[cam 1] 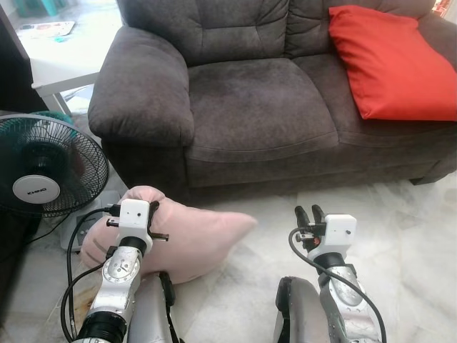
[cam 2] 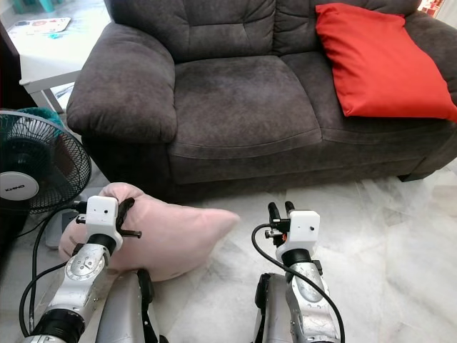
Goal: Move the pillow to the sofa from floor
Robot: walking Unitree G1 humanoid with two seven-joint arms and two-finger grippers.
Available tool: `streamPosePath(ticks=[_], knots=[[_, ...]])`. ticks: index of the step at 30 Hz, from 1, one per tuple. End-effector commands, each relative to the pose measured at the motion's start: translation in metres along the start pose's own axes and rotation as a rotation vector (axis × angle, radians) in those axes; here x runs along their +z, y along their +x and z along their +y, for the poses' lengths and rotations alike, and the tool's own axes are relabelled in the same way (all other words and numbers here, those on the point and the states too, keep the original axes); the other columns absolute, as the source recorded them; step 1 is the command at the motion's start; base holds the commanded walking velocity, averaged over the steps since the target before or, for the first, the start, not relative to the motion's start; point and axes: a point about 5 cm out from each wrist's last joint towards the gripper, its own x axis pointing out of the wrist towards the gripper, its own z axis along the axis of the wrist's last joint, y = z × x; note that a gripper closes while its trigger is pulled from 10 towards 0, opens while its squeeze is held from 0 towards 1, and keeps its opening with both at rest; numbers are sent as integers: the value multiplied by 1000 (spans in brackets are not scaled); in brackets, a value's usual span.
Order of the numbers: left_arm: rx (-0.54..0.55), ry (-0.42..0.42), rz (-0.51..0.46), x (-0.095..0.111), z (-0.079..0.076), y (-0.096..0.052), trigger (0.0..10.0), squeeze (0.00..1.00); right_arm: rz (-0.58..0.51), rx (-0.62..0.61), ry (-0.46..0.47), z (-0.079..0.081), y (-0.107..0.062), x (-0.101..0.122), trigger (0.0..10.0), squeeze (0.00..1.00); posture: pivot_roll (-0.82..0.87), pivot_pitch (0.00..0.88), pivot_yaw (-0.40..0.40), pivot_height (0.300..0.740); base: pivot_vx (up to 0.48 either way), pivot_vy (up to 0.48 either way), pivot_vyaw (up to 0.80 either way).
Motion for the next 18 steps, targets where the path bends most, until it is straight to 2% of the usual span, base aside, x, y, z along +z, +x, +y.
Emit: streamPosePath(ticks=[1, 18], knots=[[11, 16, -104, 23, 6, 5, 10000, 0, -3, -5, 3, 1, -1, -1, 10000, 0, 90, 58, -3, 553, 0, 0, 0], [-14, 22, -93, 26, 0, 7, 10000, 0, 0, -27, 4, -3, 0, -4, 10000, 0, 96, 63, 4, 668, 0, 0, 0]])
